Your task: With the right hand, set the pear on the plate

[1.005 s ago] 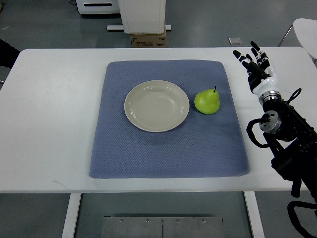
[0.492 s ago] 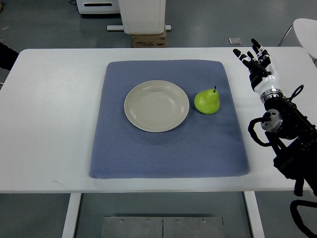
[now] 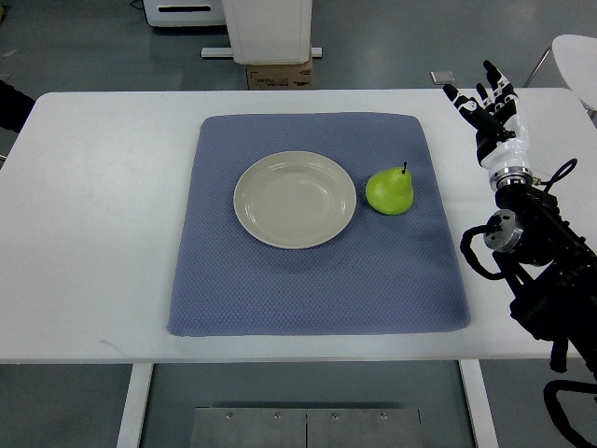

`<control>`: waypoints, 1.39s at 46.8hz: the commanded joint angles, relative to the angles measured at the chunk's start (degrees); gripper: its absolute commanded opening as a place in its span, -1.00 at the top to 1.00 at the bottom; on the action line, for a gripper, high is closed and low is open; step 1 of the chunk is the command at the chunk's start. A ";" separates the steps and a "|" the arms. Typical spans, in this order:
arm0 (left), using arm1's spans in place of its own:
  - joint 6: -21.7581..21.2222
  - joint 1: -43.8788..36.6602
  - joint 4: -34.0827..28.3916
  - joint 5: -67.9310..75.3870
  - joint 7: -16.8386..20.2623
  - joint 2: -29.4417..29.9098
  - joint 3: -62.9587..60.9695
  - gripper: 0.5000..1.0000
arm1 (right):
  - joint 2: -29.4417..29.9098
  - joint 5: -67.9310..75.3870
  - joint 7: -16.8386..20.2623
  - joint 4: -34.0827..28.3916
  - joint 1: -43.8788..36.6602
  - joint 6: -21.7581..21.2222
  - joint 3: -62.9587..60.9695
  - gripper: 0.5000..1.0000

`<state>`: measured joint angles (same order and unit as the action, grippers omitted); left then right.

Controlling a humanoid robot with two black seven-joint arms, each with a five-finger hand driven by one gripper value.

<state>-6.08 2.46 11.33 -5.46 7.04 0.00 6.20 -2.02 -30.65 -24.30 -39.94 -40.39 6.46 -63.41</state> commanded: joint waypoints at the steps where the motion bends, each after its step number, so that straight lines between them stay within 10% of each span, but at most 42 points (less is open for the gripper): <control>1: 0.01 0.01 0.00 0.01 -0.01 0.00 0.04 -1.00 | -0.09 -0.03 0.30 0.13 -0.21 -0.04 1.00 -1.00; 65: 0.01 0.01 0.00 0.01 -0.01 0.00 -0.04 -1.00 | -0.79 0.76 -2.07 0.13 0.93 -4.17 6.71 -1.00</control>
<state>-6.08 2.46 11.34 -5.45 7.02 0.00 6.21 -2.48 -29.91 -26.65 -39.77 -39.68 3.05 -57.55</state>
